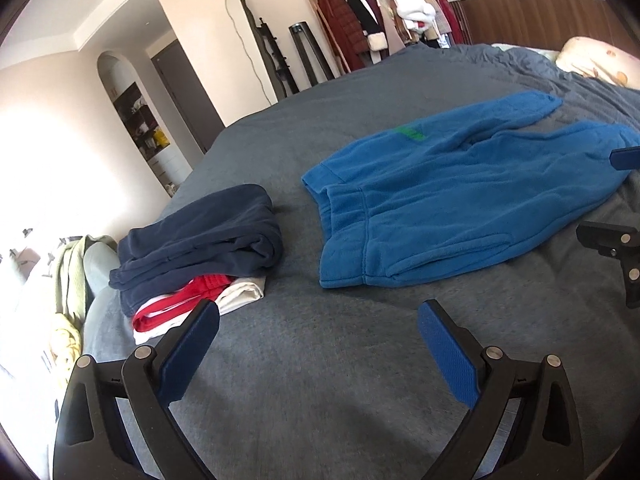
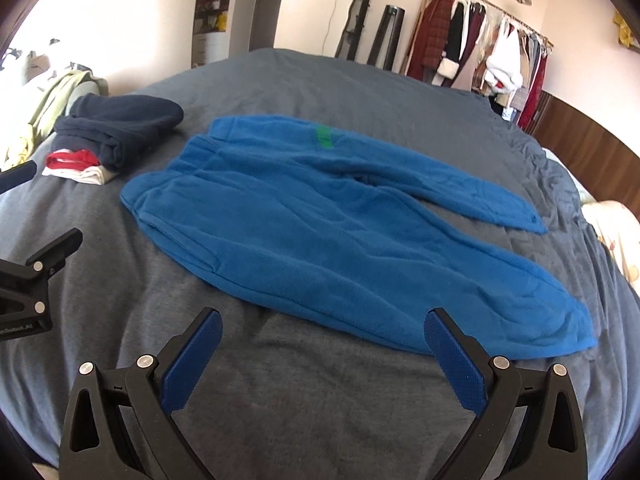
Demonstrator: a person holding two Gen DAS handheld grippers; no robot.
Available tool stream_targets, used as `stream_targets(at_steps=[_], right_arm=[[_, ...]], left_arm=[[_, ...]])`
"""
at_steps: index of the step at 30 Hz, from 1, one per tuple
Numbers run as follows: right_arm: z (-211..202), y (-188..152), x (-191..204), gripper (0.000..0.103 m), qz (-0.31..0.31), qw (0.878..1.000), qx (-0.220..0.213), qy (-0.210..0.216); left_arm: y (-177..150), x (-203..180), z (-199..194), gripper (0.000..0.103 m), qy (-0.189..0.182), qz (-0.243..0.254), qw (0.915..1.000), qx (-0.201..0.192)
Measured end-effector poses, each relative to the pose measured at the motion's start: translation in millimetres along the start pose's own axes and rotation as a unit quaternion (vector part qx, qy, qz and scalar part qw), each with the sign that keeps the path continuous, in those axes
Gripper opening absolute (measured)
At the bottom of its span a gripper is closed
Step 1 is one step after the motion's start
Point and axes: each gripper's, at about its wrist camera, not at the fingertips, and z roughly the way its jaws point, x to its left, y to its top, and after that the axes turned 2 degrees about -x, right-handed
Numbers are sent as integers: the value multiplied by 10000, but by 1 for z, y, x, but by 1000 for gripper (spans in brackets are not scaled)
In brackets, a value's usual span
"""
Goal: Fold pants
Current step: 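Move the right tool to the blue sweatpants' leg cuff and grasp it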
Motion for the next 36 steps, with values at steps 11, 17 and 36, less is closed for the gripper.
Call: stream_targets(at_steps=[11, 17, 36], right_arm=[[23, -1, 1, 102, 40, 9994, 306, -135], [35, 1, -1, 100, 101, 9988, 415, -234], [48, -6, -12, 98, 107, 9968, 552, -568]], left_arm=[[2, 2, 36, 82, -148, 321, 9991, 217], [4, 5, 55, 63, -342, 266, 9980, 463], [8, -22, 76, 54, -72, 1271, 9908, 467]])
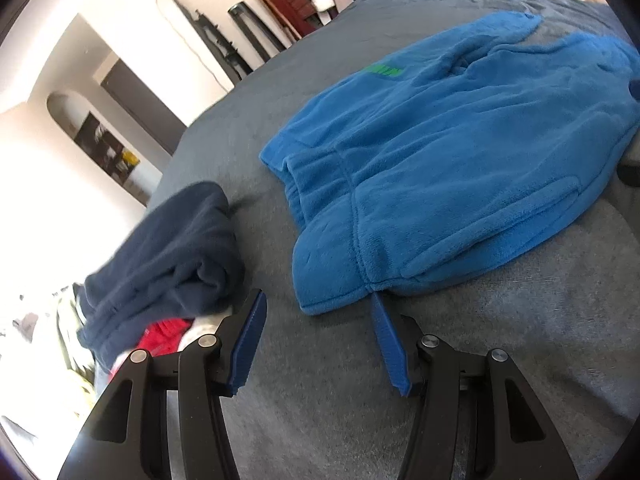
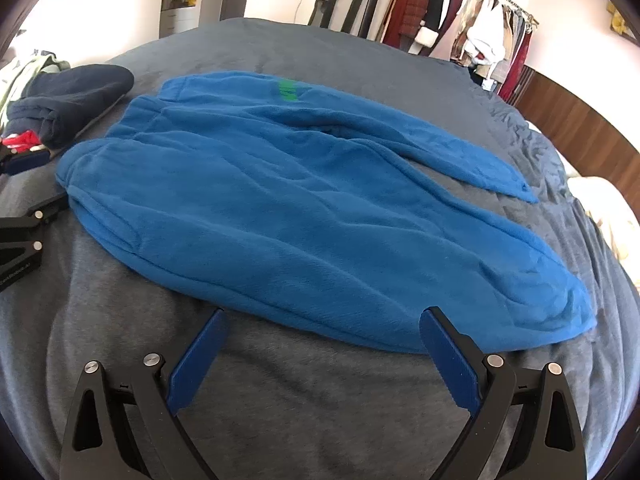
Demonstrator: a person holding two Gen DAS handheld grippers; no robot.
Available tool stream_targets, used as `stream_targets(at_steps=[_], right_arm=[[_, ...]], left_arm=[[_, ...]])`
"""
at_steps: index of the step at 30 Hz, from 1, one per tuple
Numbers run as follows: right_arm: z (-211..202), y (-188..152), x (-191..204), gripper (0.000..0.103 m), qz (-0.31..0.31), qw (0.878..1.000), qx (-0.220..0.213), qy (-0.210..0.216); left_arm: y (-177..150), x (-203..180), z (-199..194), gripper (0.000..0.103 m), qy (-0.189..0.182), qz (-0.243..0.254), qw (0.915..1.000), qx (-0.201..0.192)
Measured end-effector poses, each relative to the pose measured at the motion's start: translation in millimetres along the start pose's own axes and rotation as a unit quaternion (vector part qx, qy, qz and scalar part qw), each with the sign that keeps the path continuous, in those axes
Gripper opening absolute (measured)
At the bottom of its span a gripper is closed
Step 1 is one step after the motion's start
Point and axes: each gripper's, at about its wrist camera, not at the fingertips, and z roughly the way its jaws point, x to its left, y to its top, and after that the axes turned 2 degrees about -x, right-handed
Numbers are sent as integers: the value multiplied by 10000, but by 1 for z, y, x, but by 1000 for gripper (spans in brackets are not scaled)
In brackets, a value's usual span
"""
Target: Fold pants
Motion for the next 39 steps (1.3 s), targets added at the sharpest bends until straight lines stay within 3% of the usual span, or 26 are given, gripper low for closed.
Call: stream_targets(at_steps=[6, 10, 12, 15, 21, 23, 26, 34, 39], right_arm=[[5, -1, -6, 92, -24, 9999, 76, -68], [5, -2, -9, 89, -39, 9998, 62, -182], [6, -1, -10, 86, -55, 9998, 61, -206], [6, -1, -10, 80, -81, 9998, 63, -152], [7, 0, -15, 64, -79, 9999, 65, 4], [8, 0, -17, 48, -63, 9999, 72, 87], [6, 2, -23, 34, 30, 9999, 40, 98], [-8, 9, -33, 16, 30, 9999, -152, 72], [-20, 17, -38, 12, -149, 9990, -430, 21]], left_arm=[[3, -14, -7, 54, 232, 877, 9954, -320], [2, -29, -7, 54, 478, 1896, 9785, -656], [3, -33, -5, 51, 420, 2202, 9719, -716], [9, -26, 0, 35, 44, 2213, 9734, -586], [10, -23, 6, 28, -246, 2203, 9741, -459], [12, -21, 5, 27, -299, 2093, 9765, -416], [16, -16, 4, 26, -395, 1819, 9820, -324], [21, -14, -10, 25, -152, 1661, 9851, -416], [30, -6, -18, 24, -141, 1444, 9883, -466]])
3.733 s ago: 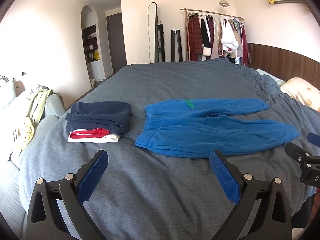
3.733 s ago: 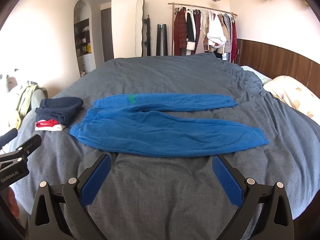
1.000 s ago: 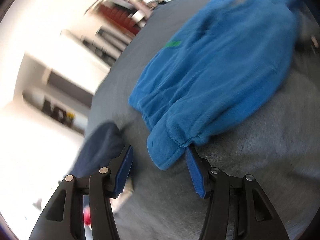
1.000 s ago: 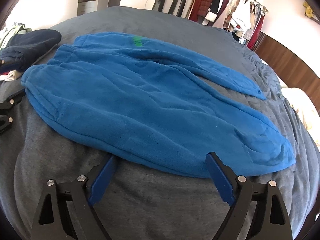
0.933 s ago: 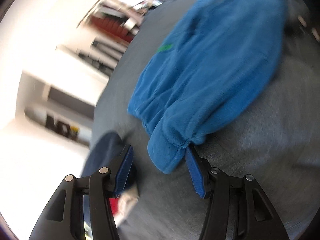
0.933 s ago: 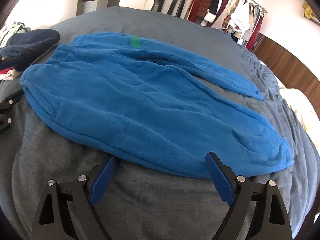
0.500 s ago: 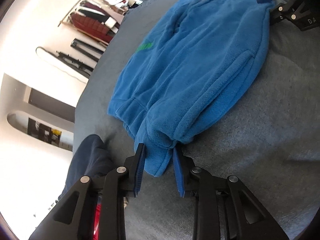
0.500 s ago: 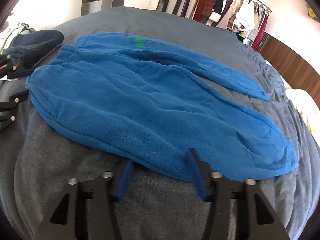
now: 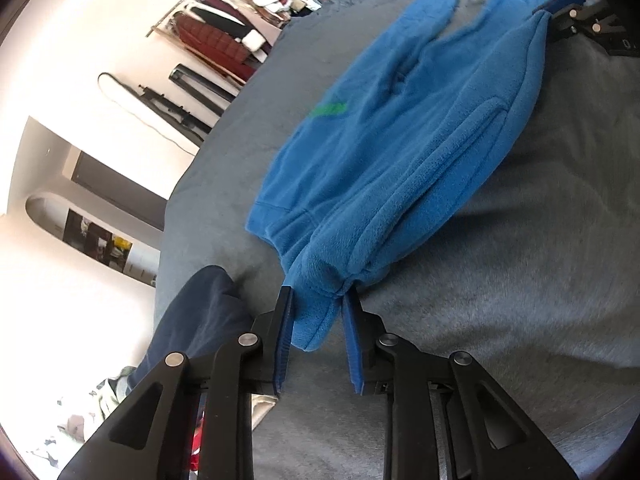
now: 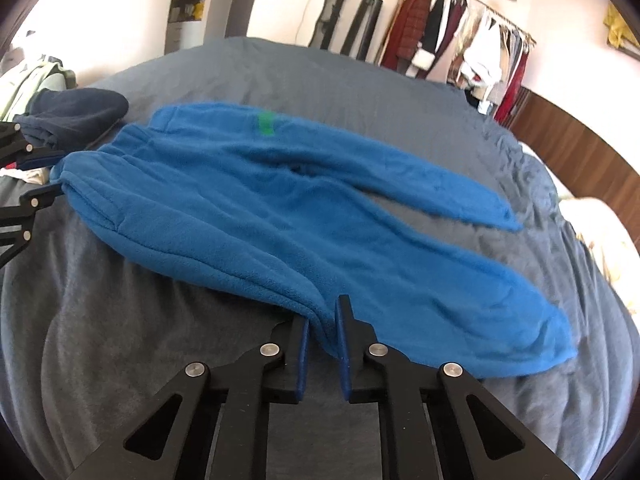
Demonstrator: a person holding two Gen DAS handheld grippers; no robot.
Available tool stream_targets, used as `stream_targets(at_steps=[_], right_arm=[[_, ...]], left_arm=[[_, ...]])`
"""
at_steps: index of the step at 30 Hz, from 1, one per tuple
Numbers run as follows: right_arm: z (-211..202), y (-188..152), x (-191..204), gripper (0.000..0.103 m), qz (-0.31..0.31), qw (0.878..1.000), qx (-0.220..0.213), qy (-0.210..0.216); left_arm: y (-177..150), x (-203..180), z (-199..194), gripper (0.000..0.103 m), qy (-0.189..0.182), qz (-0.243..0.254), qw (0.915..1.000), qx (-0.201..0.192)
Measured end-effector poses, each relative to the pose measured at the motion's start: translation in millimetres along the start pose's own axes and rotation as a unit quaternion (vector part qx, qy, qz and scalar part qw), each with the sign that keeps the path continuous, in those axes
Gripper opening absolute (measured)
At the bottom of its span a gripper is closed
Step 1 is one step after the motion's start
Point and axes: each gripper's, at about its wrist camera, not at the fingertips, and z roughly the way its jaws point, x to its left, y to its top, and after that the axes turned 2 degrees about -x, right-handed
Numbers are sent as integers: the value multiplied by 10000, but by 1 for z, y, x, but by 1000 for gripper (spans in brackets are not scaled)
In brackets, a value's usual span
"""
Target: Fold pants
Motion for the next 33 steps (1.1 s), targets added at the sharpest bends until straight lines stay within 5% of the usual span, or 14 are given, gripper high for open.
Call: stream_targets(at_steps=[6, 19, 33], right_arm=[[-1, 23, -18, 11, 169, 9996, -78, 214], [12, 87, -29, 9, -1034, 9944, -187, 132], [57, 167, -60, 7, -882, 9951, 31, 435]], left_arm=[[10, 21, -7, 23, -262, -658, 9975, -40], [41, 59, -10, 22, -790, -232, 9966, 20], [81, 104, 25, 21, -925, -521, 9937, 353]])
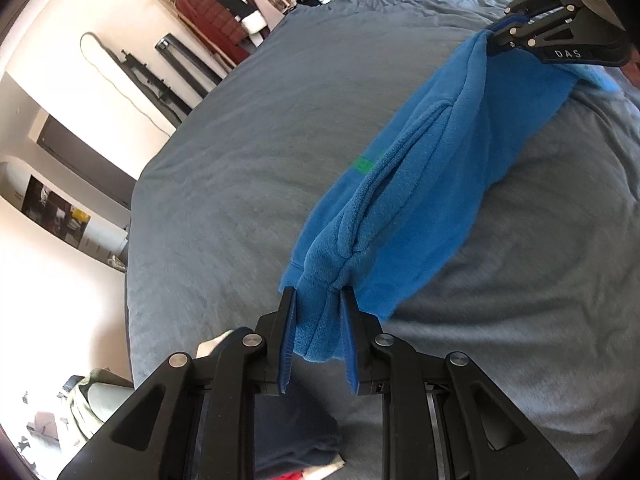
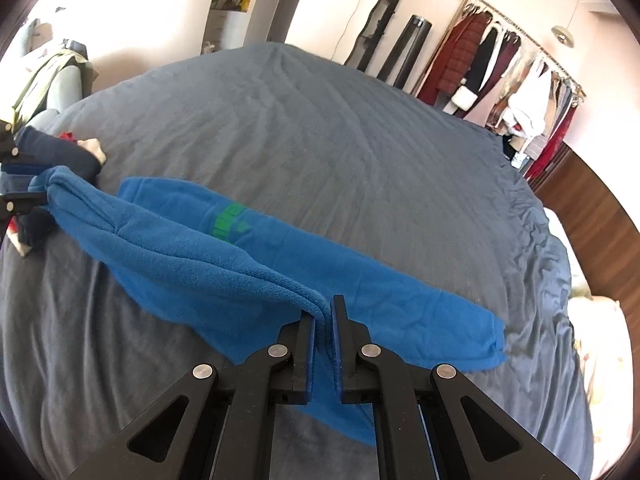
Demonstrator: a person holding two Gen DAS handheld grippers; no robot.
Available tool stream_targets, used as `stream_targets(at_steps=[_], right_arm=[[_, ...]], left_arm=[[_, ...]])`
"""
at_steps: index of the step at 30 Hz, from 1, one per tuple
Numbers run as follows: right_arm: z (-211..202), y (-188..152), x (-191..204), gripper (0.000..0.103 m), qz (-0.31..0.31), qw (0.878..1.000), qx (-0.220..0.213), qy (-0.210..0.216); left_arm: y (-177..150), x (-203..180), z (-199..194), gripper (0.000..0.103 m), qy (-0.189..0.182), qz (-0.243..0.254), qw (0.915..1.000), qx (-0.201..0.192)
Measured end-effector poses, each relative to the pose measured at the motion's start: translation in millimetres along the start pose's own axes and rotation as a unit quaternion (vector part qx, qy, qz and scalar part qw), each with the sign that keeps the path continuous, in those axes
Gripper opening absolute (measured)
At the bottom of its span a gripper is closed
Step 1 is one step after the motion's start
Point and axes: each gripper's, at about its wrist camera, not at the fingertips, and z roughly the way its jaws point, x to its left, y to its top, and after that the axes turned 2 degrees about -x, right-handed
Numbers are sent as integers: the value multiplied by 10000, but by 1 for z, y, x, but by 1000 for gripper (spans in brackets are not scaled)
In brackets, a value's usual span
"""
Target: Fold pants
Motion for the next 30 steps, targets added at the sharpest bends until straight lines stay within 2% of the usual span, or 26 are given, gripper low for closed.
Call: stream_targets(at_steps=[8, 13, 22, 30], right_arm=[[46, 34, -13, 7, -138, 9990, 390, 163], [82, 47, -15, 7, -263, 9970, 645, 324], [145, 54, -15, 7, -313, 9904, 1196, 626], [179, 59, -15, 8, -460, 9865, 1376, 754]], left_arm=[[17, 24, 35, 21, -190, -126, 9993, 283], [24, 40, 65, 21, -458, -255, 9971, 556], [27, 47, 107, 21, -699, -370, 9931, 866], [26, 53, 137, 24, -718, -473, 9898, 1137]])
